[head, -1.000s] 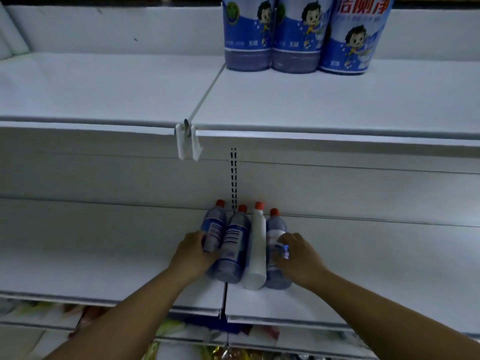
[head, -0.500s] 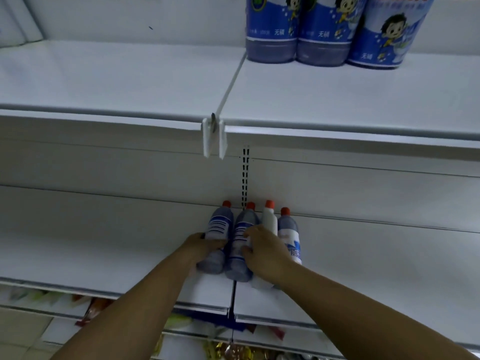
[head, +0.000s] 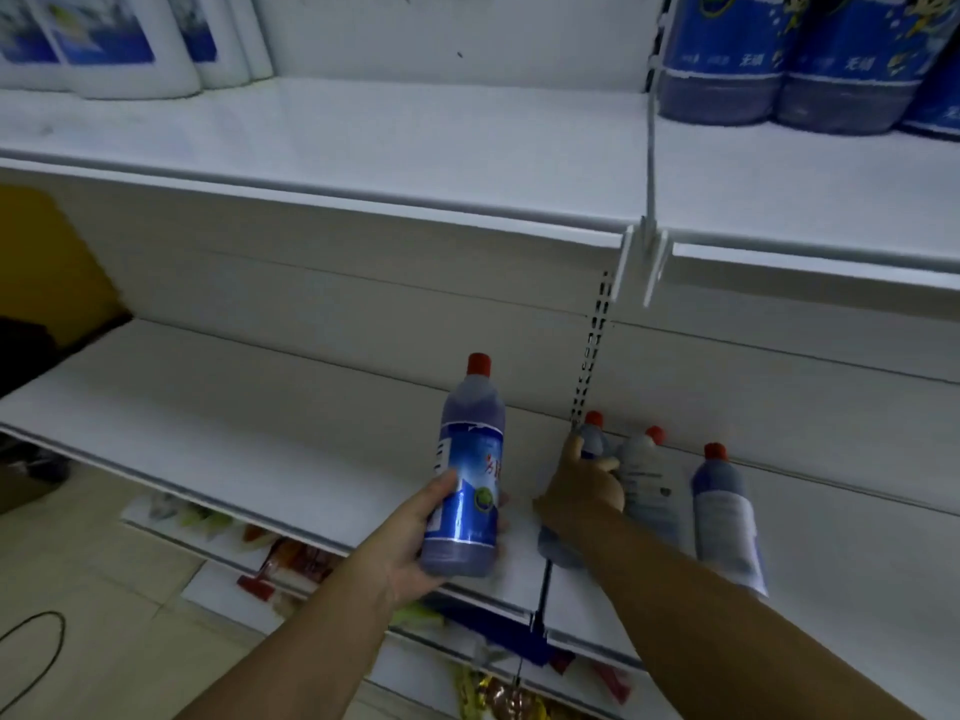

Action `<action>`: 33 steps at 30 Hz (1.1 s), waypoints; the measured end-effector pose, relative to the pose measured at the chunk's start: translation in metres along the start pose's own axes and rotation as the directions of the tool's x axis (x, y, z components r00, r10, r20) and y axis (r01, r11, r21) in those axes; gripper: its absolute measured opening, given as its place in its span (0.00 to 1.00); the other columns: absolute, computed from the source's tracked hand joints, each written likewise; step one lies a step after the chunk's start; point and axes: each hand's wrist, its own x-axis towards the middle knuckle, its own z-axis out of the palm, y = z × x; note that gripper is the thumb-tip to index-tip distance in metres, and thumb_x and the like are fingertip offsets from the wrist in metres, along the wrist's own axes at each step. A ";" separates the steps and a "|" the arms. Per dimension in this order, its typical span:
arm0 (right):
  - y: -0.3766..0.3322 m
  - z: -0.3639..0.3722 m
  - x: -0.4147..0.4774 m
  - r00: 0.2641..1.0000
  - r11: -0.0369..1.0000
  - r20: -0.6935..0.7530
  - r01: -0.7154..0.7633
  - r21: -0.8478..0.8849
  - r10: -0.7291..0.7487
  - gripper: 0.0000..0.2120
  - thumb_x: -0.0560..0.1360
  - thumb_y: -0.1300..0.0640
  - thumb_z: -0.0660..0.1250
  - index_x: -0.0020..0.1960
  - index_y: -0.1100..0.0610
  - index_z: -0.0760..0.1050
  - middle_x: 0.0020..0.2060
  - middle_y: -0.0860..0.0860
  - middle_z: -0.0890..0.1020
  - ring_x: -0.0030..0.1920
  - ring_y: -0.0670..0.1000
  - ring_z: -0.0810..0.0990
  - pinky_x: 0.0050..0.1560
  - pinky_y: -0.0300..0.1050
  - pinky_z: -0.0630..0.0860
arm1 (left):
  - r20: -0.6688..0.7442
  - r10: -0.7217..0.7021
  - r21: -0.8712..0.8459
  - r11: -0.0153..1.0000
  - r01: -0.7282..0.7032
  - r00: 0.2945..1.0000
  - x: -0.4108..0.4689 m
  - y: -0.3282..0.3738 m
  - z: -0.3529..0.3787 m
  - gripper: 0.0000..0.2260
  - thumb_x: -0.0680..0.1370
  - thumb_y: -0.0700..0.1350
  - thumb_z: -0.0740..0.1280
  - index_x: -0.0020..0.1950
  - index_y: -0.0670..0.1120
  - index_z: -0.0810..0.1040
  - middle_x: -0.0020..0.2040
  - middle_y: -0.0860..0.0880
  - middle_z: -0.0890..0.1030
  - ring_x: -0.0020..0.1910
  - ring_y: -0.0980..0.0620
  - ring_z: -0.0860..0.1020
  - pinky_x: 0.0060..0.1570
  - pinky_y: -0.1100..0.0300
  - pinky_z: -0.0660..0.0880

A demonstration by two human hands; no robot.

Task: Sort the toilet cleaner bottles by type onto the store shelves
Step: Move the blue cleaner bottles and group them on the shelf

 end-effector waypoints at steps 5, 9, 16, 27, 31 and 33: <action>0.015 0.001 0.004 0.991 0.823 0.063 0.063 0.564 -0.119 0.47 0.67 0.59 0.73 0.75 0.54 0.46 0.55 0.58 0.74 0.48 0.56 0.77 0.34 0.42 0.73 | -0.097 0.073 0.028 0.997 -0.070 0.993 -0.013 -0.002 -0.004 0.35 0.54 0.46 0.83 0.57 0.36 0.78 0.45 0.39 0.84 0.35 0.44 0.83 0.36 0.55 0.81; 0.022 -0.006 -0.014 0.952 0.317 0.230 -0.159 0.935 -0.202 0.31 0.67 0.68 0.71 0.67 0.61 0.63 0.47 0.60 0.78 0.40 0.59 0.80 0.37 0.49 0.78 | -0.083 0.084 0.065 0.995 -0.078 0.993 -0.021 -0.002 -0.010 0.31 0.50 0.42 0.81 0.51 0.34 0.82 0.44 0.36 0.83 0.39 0.41 0.83 0.44 0.50 0.80; 0.031 -0.017 -0.066 0.641 -0.205 0.325 -0.610 0.765 -0.695 0.33 0.47 0.62 0.82 0.50 0.69 0.78 0.42 0.66 0.81 0.39 0.63 0.82 0.41 0.57 0.81 | -0.065 0.170 0.032 0.985 -0.168 0.983 -0.046 -0.002 -0.009 0.41 0.39 0.45 0.85 0.50 0.35 0.79 0.42 0.35 0.83 0.35 0.42 0.83 0.33 0.51 0.82; -0.003 -0.038 -0.120 0.593 0.045 0.222 -0.298 0.954 -0.774 0.48 0.54 0.50 0.83 0.69 0.59 0.66 0.49 0.62 0.83 0.43 0.58 0.84 0.44 0.51 0.80 | 0.001 0.281 0.012 0.960 -0.281 0.960 -0.097 0.004 0.009 0.31 0.38 0.47 0.84 0.37 0.38 0.85 0.36 0.37 0.83 0.30 0.43 0.82 0.30 0.53 0.81; -0.012 -0.057 -0.154 0.559 0.071 0.063 -0.009 0.997 -0.827 0.39 0.60 0.57 0.76 0.68 0.49 0.65 0.53 0.59 0.83 0.48 0.58 0.83 0.47 0.51 0.79 | 0.215 0.389 -0.064 0.921 -0.385 0.896 -0.128 0.009 0.002 0.29 0.61 0.47 0.81 0.54 0.30 0.80 0.50 0.31 0.81 0.47 0.37 0.82 0.50 0.46 0.79; -0.015 -0.070 -0.171 0.506 0.056 0.013 0.070 0.996 -0.862 0.38 0.63 0.58 0.74 0.68 0.46 0.62 0.56 0.56 0.82 0.54 0.58 0.82 0.51 0.50 0.79 | 0.228 0.565 -0.062 0.821 -0.568 0.793 -0.150 0.022 0.000 0.23 0.83 0.43 0.54 0.71 0.27 0.60 0.68 0.28 0.67 0.68 0.34 0.67 0.71 0.43 0.59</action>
